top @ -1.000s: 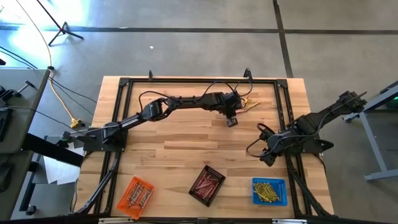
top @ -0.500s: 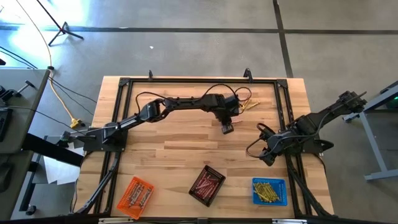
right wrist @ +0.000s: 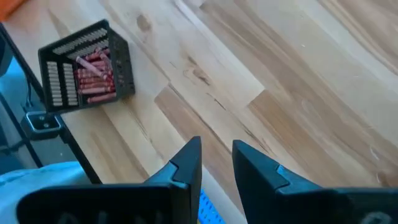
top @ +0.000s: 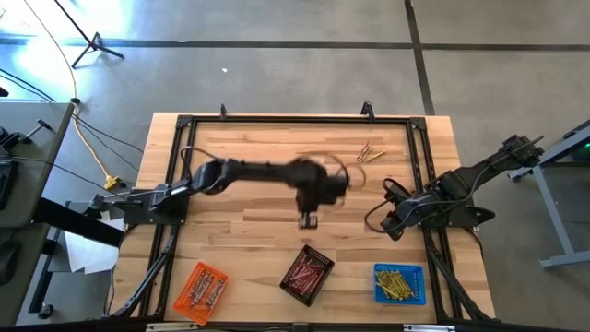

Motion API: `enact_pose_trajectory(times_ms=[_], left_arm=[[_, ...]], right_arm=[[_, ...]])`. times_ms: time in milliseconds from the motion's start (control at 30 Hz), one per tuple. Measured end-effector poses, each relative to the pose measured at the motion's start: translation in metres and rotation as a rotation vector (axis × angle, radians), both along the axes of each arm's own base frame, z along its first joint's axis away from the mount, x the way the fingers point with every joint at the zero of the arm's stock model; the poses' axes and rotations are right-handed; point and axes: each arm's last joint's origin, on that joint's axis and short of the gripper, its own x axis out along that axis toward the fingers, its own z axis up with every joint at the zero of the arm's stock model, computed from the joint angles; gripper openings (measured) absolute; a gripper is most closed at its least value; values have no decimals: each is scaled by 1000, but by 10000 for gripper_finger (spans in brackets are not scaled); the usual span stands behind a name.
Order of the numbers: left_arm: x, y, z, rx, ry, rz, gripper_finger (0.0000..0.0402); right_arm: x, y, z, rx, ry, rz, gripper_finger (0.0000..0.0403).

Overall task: Sort crayons
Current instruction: Put the red crayon into the black bin, then put the yellow crayon into the blue bin

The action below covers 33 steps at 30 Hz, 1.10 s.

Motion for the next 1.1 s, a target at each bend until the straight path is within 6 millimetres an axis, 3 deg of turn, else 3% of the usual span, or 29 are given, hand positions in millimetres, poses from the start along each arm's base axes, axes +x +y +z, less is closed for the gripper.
enact_pose_trajectory(times_ms=[200, 333, 533, 867, 1100], left_arm=[[-14, -83, 4, 6, 26, -28, 0], [-18, -119, 4, -3, -14, 37, 0], [-22, -145, 4, -21, -50, 247, 0], [-36, -173, -19, -6, 23, 381, 20], [-39, -186, -19, -74, 36, 374, 63]], right_arm=[[0, 0, 0, -33, -5, 65, 75], [0, 0, 0, -61, -11, 117, 75], [0, 0, 0, -107, -20, 204, 75], [0, 0, 0, -112, -16, 211, 75], [-8, -5, -4, -157, 74, 199, 75]])
